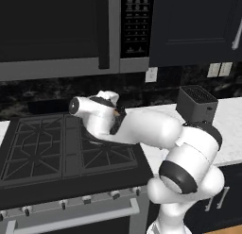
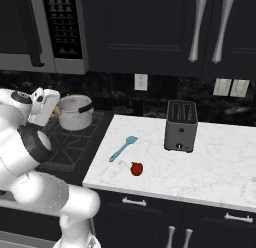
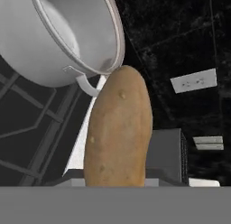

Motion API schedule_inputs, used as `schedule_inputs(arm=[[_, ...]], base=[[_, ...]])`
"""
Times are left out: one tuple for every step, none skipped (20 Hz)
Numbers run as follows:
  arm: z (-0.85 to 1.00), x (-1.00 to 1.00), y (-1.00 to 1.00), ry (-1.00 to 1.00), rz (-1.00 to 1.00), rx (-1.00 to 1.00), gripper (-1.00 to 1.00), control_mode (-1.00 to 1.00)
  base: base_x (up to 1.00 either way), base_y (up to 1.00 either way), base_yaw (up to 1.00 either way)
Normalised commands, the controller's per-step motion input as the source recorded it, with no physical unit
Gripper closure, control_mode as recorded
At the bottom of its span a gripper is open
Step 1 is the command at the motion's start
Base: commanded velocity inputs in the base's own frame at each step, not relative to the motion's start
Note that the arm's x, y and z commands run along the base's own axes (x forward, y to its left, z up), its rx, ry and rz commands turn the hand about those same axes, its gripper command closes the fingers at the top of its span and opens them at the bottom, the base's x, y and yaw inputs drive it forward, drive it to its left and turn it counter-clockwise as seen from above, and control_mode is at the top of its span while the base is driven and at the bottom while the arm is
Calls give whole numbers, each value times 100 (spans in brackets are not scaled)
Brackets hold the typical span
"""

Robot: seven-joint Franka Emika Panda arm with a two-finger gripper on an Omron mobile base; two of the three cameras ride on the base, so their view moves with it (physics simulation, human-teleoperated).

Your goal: Put the bell pepper and sweet potato in the pot. Retrieve the spatula and lightly stir the vegetables in the pot.

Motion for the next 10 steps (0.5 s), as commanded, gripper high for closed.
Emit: schedule_inputs(arm=[[24, 100, 21, 0, 0, -27, 100, -100], [10, 100, 8, 0, 0, -21, 100, -100], [6, 100, 0, 0, -1, -20, 100, -100], [5, 100, 0, 0, -2, -19, 100, -100], [9, 96, 0, -1, -2, -21, 100, -100], [4, 82, 0, 0, -2, -18, 100, -100], [0, 63, 0, 0, -2, -15, 100, -100], [0, 56, 0, 0, -2, -16, 100, -100], [-12, 58, 0, 0, -1, -15, 100, -100], [-55, 71, 4, 0, 0, -18, 100, -100]], base=[[0, 0, 0], [0, 0, 0], [0, 0, 0], [0, 0, 0], [0, 0, 0], [0, 0, 0], [0, 0, 0], [0, 0, 0], [0, 0, 0], [0, 0, 0]])
